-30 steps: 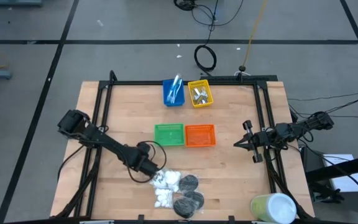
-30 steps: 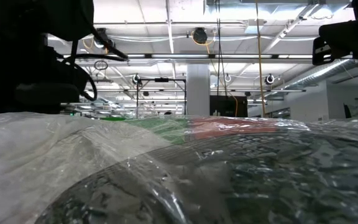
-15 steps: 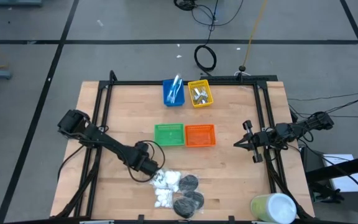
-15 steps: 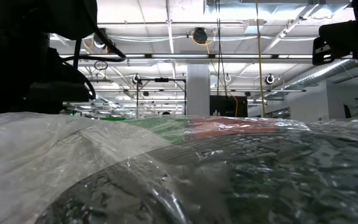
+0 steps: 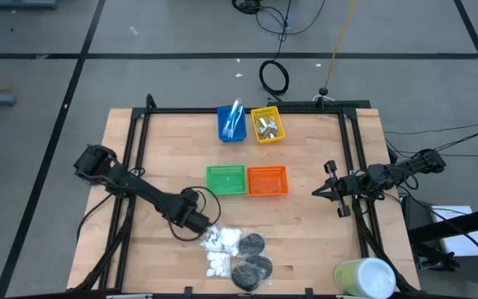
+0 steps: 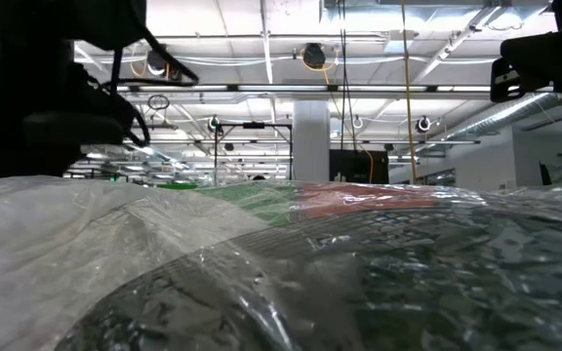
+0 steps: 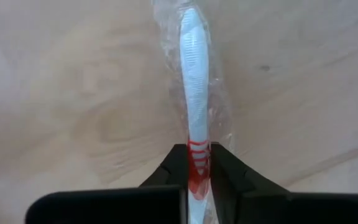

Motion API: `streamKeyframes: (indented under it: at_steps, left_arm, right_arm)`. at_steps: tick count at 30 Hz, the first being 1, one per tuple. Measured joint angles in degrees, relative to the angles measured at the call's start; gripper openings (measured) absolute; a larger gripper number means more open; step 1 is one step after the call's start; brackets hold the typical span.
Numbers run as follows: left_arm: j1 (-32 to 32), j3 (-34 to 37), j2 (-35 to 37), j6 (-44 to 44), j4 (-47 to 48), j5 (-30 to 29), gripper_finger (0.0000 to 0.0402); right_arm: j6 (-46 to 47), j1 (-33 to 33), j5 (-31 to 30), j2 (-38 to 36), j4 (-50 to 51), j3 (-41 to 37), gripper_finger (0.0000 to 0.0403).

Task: Pick & Place Travel size toiletries
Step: Put the red toothbrush into the blue bin

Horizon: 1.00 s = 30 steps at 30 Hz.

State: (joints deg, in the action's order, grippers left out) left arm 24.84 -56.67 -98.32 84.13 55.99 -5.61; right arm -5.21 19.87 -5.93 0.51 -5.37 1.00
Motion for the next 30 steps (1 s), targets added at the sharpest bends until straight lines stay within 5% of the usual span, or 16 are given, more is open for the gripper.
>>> streamKeyframes:
  at_steps: [6,13,19,22,25,27,30]
  left_arm:
    - [0.9,0.0,9.5,1.1,8.0,-5.4,0.0019]
    - [1.1,-0.4,24.7,0.7,4.6,-20.0,0.0023]
    - [-1.6,-1.6,32.8,-21.9,-13.7,-34.5,0.002]
    - [-5.3,-1.6,33.9,-41.5,-31.4,-30.6,0.0022]
    - [-9.3,-1.6,33.7,-58.5,-50.9,-15.5,0.002]
    - [-12.1,-1.9,32.7,-65.1,-61.4,-6.4,0.002]
    - [-17.4,-1.7,32.3,-70.1,-64.5,-1.3,0.002]
  right_arm:
    - [0.0,0.0,0.0,0.0,0.0,0.0,0.0]
    - [0.0,0.0,0.0,0.0,0.0,0.0,0.0]
    - [0.0,0.0,0.0,0.0,0.0,0.0,0.0]
    - [0.0,0.0,0.0,0.0,0.0,0.0,0.0]
    - [0.0,0.0,0.0,0.0,0.0,0.0,0.0]
    - [0.0,0.0,0.0,0.0,0.0,0.0,0.0]
    - [0.0,0.0,0.0,0.0,0.0,0.0,0.0]
